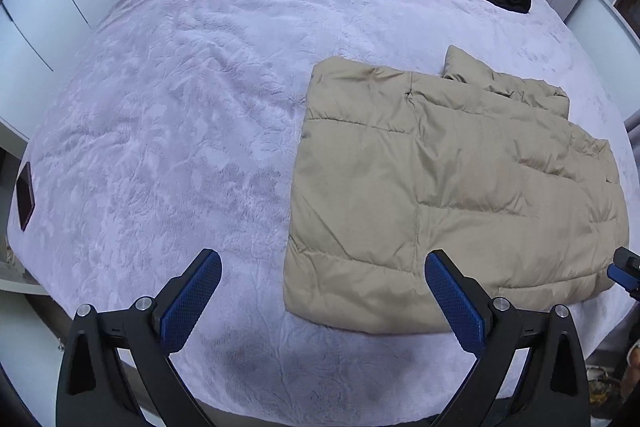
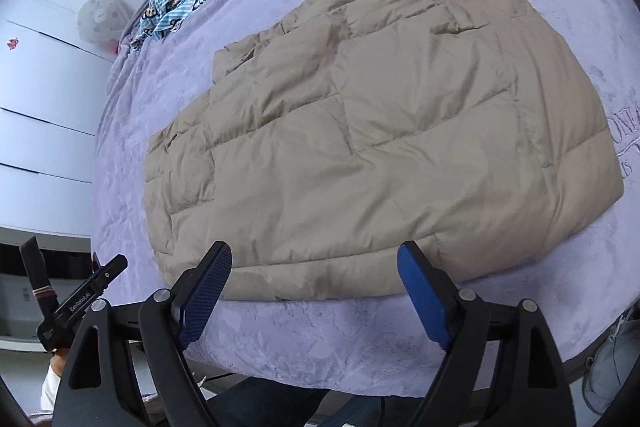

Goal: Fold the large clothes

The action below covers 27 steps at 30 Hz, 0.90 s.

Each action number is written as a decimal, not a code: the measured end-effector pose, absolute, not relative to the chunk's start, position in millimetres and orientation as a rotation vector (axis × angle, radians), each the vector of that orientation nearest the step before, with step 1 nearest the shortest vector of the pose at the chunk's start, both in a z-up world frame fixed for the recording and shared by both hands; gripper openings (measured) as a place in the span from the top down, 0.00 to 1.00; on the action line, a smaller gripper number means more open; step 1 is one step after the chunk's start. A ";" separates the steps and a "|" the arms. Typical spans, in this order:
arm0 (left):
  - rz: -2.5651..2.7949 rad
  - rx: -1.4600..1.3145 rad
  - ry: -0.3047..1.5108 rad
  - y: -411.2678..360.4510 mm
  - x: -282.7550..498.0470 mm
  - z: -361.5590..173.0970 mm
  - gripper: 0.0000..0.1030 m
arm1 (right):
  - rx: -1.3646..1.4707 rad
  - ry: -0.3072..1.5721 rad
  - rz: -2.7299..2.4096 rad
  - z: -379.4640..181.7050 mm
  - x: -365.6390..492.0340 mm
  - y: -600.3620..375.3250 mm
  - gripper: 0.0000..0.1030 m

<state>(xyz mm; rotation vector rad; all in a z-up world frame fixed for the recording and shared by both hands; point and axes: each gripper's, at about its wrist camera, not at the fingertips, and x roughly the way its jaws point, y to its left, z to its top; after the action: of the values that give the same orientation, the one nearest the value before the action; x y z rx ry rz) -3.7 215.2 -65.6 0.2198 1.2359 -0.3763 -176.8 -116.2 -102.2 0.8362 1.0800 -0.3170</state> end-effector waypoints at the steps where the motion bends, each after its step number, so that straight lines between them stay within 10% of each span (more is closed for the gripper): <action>1: -0.383 0.219 1.240 214.8 0.1 -66.4 0.01 | 0.836 1.079 -0.323 -101.8 -173.3 -113.6 0.15; 27: -0.556 0.098 1.404 230.6 49.2 -124.0 0.01 | 0.952 1.201 -0.305 -124.0 -131.5 -75.1 0.14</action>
<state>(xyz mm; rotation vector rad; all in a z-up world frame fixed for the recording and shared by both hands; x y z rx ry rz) 49.2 230.6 -124.0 0.0985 1.4035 -0.5561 -131.5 -75.1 -124.0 0.9523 1.2010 -0.3051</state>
